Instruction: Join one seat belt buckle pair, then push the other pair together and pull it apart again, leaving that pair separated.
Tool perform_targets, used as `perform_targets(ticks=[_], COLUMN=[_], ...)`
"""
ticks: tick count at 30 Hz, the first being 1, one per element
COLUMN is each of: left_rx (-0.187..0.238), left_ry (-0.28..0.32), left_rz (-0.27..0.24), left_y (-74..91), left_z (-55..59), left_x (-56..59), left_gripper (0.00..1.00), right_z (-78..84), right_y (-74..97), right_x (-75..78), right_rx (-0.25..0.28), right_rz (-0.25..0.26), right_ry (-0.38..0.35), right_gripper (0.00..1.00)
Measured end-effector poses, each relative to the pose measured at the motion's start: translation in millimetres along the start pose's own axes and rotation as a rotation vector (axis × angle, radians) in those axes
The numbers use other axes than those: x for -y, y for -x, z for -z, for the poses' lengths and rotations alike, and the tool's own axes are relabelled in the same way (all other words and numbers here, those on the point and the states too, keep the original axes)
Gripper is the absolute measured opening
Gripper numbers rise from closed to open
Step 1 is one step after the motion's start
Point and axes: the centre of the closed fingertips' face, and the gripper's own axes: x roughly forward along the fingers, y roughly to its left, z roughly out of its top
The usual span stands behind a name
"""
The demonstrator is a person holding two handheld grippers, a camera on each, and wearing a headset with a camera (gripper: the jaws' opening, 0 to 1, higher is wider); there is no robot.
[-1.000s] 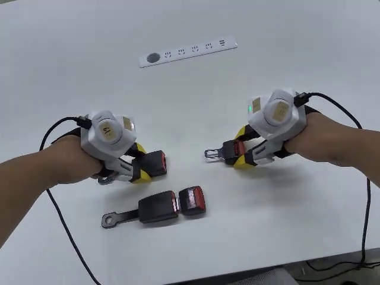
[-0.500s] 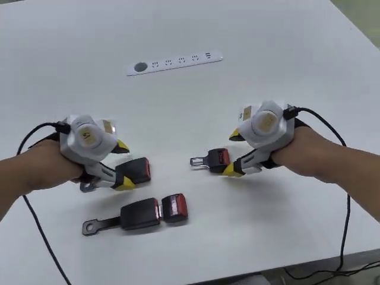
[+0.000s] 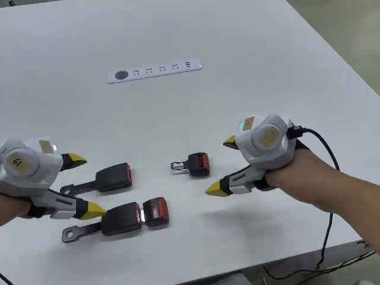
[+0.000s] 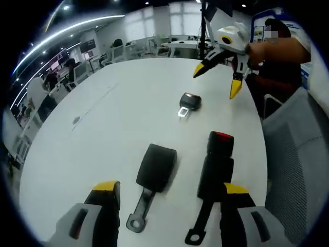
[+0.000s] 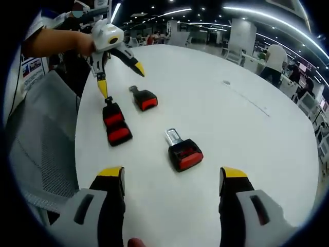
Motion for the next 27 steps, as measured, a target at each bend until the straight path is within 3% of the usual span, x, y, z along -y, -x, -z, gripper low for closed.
perform_targets(ticks=[2, 7, 12, 15, 18, 27], left_rx=[0.015, 0.041, 0.044, 0.061, 0.054, 0.097], left_ry=[0.016, 0.093, 0.129, 0.162, 0.174, 0.202], left_rz=[-0.008, -0.049, -0.083, -0.090, -0.104, -0.138], left_y=[7.6, 21.7, 33.9, 40.7, 49.5, 56.6], left_z=[-2.2, 18.9, 37.2, 39.5, 48.9, 50.5], left_x=[9.2, 16.5, 22.0, 27.7, 28.1, 35.8], left_gripper=[0.87, 0.99, 1.00, 1.00, 1.00, 1.00], right_z=[3.8, 8.7, 8.5, 10.9, 15.6, 22.0], right_y=[3.1, 18.2, 28.1, 30.3, 34.1, 48.0], right_x=[-5.0, -19.9, -25.2, -27.6, -34.2, -38.7], right_rx=[-0.003, 0.007, 0.044, 0.056, 0.060, 0.060], right_rz=[0.000, 0.010, 0.026, 0.043, 0.047, 0.059], right_ry=[-0.004, -0.013, -0.034, -0.034, -0.070, -0.114], right_gripper=[0.78, 0.82, 0.84, 0.92, 0.99, 1.00])
